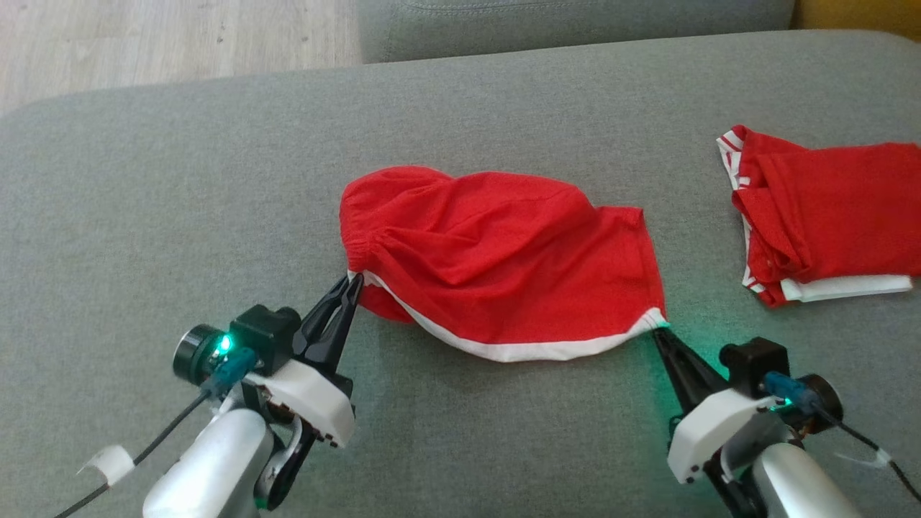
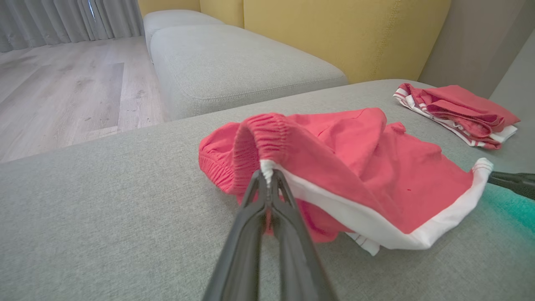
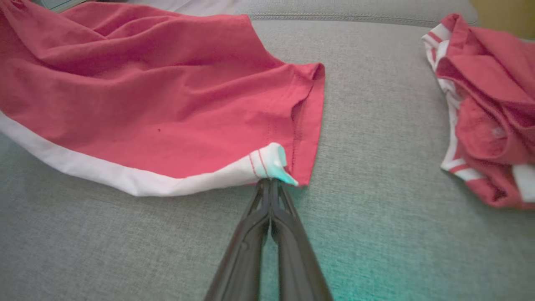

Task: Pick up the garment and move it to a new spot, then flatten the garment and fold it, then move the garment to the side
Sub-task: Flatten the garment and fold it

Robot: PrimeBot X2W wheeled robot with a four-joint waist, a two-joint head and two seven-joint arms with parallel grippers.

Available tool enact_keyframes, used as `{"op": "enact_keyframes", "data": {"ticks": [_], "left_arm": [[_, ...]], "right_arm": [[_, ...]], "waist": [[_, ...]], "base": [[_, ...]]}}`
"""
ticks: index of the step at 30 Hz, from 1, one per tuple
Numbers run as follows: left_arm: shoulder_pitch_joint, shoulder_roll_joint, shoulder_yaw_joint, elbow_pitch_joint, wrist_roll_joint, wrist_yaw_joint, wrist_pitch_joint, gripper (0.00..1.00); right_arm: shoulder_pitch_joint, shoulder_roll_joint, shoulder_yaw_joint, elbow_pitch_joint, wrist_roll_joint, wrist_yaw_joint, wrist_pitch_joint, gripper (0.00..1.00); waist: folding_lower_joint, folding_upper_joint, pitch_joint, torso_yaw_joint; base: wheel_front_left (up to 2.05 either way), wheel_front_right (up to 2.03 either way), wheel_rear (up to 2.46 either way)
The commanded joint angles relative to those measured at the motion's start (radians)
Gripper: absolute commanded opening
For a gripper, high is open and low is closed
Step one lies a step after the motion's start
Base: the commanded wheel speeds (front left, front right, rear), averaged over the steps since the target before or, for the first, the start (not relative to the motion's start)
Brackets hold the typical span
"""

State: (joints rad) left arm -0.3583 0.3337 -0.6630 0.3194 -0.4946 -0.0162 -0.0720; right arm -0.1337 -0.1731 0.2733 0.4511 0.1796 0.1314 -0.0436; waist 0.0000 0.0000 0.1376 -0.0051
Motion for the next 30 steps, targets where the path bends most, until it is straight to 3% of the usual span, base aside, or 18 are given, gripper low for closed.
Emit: {"op": "enact_keyframes", "data": {"ticks": [1,5,6,7,18,20,30], "left_arm": [[-0.018,0.030,0.033,-0.025,-0.007,0.008,-0.009,0.00],[-0.010,0.029,0.029,-0.026,-0.011,0.011,-0.010,0.00],[-0.008,0.029,0.027,-0.026,-0.012,0.012,-0.010,0.00],[-0.006,0.030,0.026,-0.027,-0.013,0.013,-0.010,0.00],[0.017,0.035,0.018,-0.034,-0.022,0.026,-0.009,0.00],[0.022,0.034,0.024,-0.031,-0.024,0.039,-0.016,1.00],[0.073,0.025,0.119,-0.073,-0.077,0.107,-0.130,1.00]], "right_arm": [[-0.011,-0.018,0.009,-0.033,-0.010,-0.001,-0.008,0.00],[0.008,-0.001,-0.053,-0.040,-0.024,-0.001,-0.020,0.00],[0.011,0.006,-0.069,-0.046,-0.029,-0.001,-0.030,0.45],[0.016,0.013,-0.082,-0.051,-0.031,-0.001,-0.037,1.00],[0.052,0.059,-0.130,-0.118,-0.040,-0.001,-0.089,1.00],[0.056,0.066,-0.138,-0.128,-0.041,-0.001,-0.102,1.00],[0.073,0.092,-0.180,-0.186,-0.038,-0.001,-0.174,1.00]], "waist": [[0.0000,0.0000,-0.002,-0.001],[0.0000,0.0000,-0.013,-0.006],[0.0000,0.0000,-0.016,-0.007],[0.0000,0.0000,-0.019,-0.009],[0.0000,0.0000,-0.037,-0.013],[0.0000,0.0000,-0.042,-0.006],[0.0000,0.0000,-0.069,0.060]], "base": [[0.00,0.00,0.00],[0.00,0.00,0.00],[0.00,0.00,0.00],[0.00,0.00,0.00],[0.00,0.00,0.00],[0.00,0.00,0.00],[0.00,0.00,0.00]]}}
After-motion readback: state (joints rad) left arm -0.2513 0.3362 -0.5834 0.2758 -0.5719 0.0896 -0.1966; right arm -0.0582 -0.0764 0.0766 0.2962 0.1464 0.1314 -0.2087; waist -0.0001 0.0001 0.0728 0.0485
